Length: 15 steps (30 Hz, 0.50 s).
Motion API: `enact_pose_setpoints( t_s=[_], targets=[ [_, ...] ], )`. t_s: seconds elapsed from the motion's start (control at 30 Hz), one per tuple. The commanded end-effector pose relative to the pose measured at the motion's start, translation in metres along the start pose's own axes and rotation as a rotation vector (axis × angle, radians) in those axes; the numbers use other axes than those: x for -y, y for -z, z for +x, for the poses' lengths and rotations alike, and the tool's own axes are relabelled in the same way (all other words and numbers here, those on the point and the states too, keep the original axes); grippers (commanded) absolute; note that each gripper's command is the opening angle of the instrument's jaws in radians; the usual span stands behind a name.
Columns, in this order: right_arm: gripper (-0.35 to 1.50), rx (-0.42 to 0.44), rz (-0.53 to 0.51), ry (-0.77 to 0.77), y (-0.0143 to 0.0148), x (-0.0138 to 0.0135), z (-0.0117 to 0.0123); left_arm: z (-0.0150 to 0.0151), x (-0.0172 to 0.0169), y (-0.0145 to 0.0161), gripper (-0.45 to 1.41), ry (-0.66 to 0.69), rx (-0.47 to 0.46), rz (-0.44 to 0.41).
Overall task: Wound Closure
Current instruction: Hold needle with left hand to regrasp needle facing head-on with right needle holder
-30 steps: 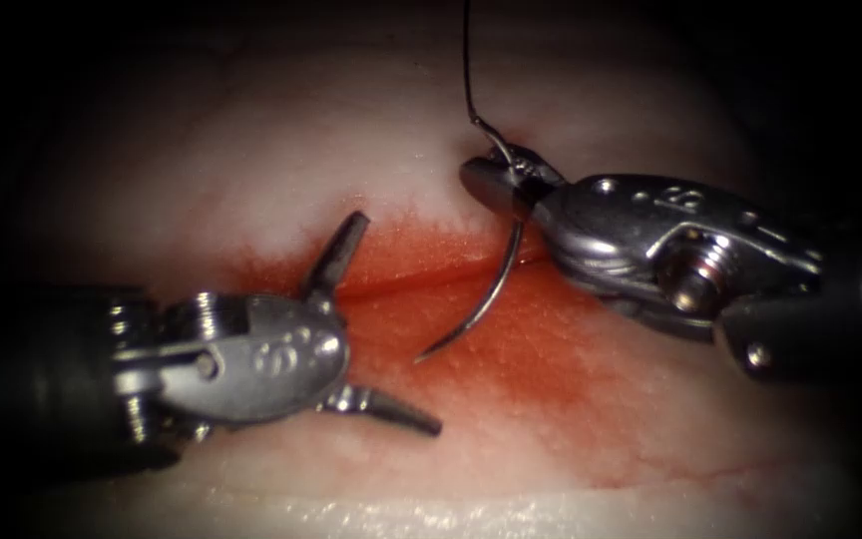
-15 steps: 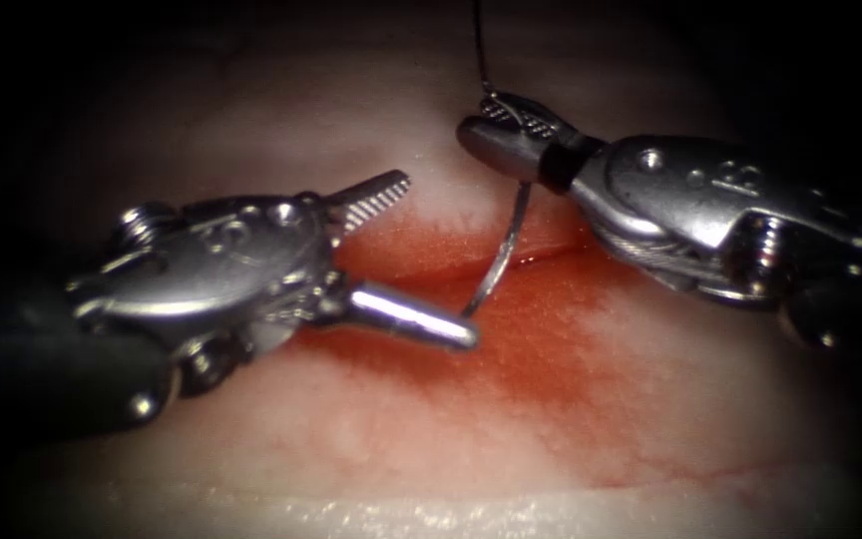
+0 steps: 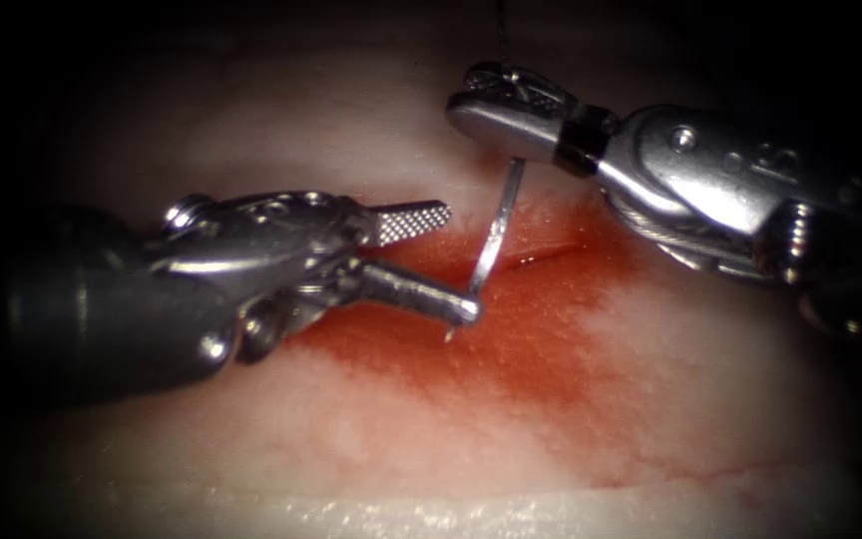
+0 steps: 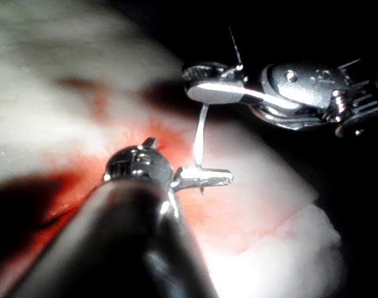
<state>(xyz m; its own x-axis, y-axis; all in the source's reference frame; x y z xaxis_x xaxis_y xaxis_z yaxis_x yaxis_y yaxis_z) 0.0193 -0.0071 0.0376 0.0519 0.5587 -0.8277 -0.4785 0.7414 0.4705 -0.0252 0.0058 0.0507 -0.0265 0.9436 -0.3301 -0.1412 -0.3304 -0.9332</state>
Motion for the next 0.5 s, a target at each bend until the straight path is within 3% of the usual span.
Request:
enact_pose_setpoints(
  t_s=[0.03, 0.13, 0.33, 0.5],
  targets=[
    [-0.35, -0.009, 0.017, 0.015, -0.0011, 0.0003, -0.0005, 0.0000, 0.0004, -0.0007, 0.81, 0.005, -0.004, -0.010],
    [-0.35, -0.026, 0.049, 0.041, -0.0016, 0.0006, -0.0005, 0.0001, 0.0004, -0.0009, 0.61, 0.021, -0.003, -0.058],
    [-0.35, -0.038, 0.054, 0.063, -0.0019, 0.0008, -0.0004, 0.0000, 0.0004, -0.0010, 0.41, 0.028, 0.009, -0.105],
    [-0.35, -0.048, 0.053, 0.064, -0.0017, 0.0008, 0.0000, -0.0002, 0.0007, -0.0010, 0.04, 0.019, 0.022, -0.121]
  ],
)
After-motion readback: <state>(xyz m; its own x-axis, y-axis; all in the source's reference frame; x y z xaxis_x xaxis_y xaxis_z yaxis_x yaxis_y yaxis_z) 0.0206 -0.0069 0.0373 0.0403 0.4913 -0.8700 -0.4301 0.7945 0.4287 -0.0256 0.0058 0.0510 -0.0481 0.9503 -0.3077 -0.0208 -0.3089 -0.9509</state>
